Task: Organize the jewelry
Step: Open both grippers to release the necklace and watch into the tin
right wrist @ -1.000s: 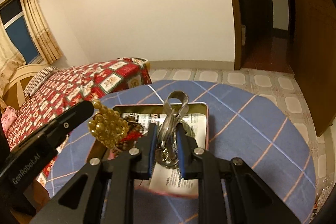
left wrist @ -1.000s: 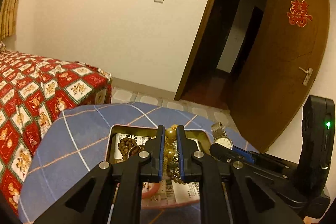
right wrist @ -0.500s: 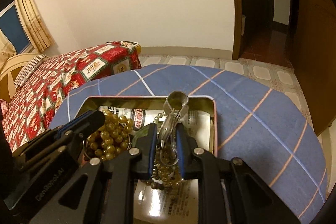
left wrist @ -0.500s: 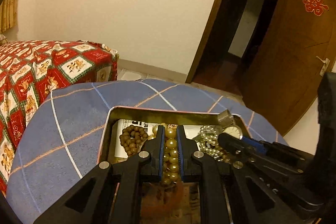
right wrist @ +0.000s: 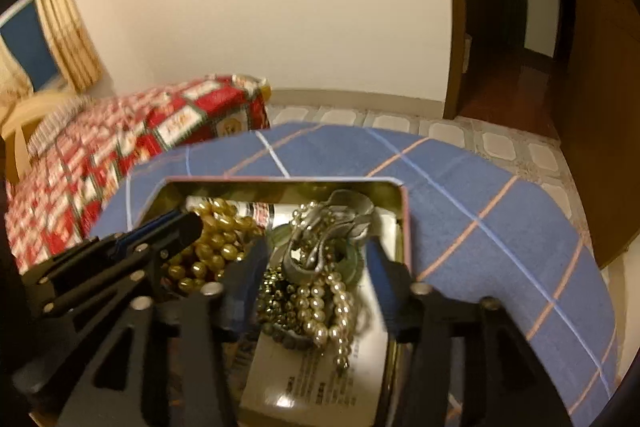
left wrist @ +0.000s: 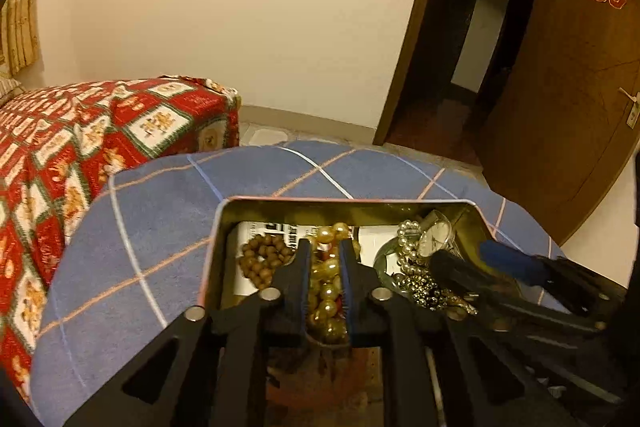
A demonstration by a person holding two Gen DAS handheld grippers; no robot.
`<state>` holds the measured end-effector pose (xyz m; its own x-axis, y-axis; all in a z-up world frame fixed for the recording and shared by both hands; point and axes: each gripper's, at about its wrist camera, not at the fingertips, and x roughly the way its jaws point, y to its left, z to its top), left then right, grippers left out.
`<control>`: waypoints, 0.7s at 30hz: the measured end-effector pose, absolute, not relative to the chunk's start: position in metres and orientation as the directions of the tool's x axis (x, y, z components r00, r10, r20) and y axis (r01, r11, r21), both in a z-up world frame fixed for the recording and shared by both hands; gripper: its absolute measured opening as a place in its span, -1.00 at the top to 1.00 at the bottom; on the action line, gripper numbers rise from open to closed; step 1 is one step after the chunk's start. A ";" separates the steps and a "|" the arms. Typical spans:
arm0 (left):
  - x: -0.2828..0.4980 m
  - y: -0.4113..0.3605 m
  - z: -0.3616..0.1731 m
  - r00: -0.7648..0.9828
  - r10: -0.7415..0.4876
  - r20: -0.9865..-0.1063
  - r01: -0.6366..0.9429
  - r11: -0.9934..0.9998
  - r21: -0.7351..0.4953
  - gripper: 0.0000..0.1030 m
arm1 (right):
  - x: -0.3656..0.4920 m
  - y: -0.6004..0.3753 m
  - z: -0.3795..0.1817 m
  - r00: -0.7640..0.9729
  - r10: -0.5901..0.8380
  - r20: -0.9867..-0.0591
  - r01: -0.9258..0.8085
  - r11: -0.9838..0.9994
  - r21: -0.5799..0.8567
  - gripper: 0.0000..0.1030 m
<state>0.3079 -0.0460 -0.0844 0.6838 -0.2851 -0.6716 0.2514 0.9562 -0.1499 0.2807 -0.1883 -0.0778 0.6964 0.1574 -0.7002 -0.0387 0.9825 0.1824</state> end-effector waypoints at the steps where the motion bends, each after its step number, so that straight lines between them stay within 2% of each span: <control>1: 0.305 -0.043 -0.081 0.690 -0.276 -0.669 0.241 0.959 -0.147 0.21 | 0.275 -0.191 -0.073 0.710 0.159 -0.686 -0.032 0.980 0.195 -0.21; 4: 0.294 -0.032 -0.071 0.728 -0.224 -0.648 0.186 0.974 -0.128 -0.36 | 0.264 -0.193 -0.062 0.725 0.156 -0.671 -0.025 0.979 0.201 -0.37; 5: 0.289 -0.028 -0.068 0.734 -0.223 -0.641 0.179 0.975 -0.135 -0.39 | 0.259 -0.194 -0.060 0.729 0.150 -0.667 -0.017 0.979 0.201 -0.49; 9: 0.273 -0.020 -0.067 0.731 -0.228 -0.643 0.167 0.974 -0.154 -0.42 | 0.245 -0.189 -0.059 0.737 0.120 -0.665 0.000 0.984 0.176 -0.76; 21: 0.232 -0.013 -0.085 0.719 -0.150 -0.679 0.106 0.989 -0.107 -0.42 | 0.208 -0.173 -0.071 0.722 0.082 -0.687 0.016 0.991 0.136 -0.80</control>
<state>0.2323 -0.0125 -0.0846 0.7185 -0.1503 -0.6790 0.1056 0.9886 -0.1071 0.2076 -0.1729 -0.0712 0.7222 0.0822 -0.6868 0.0162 0.9906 0.1355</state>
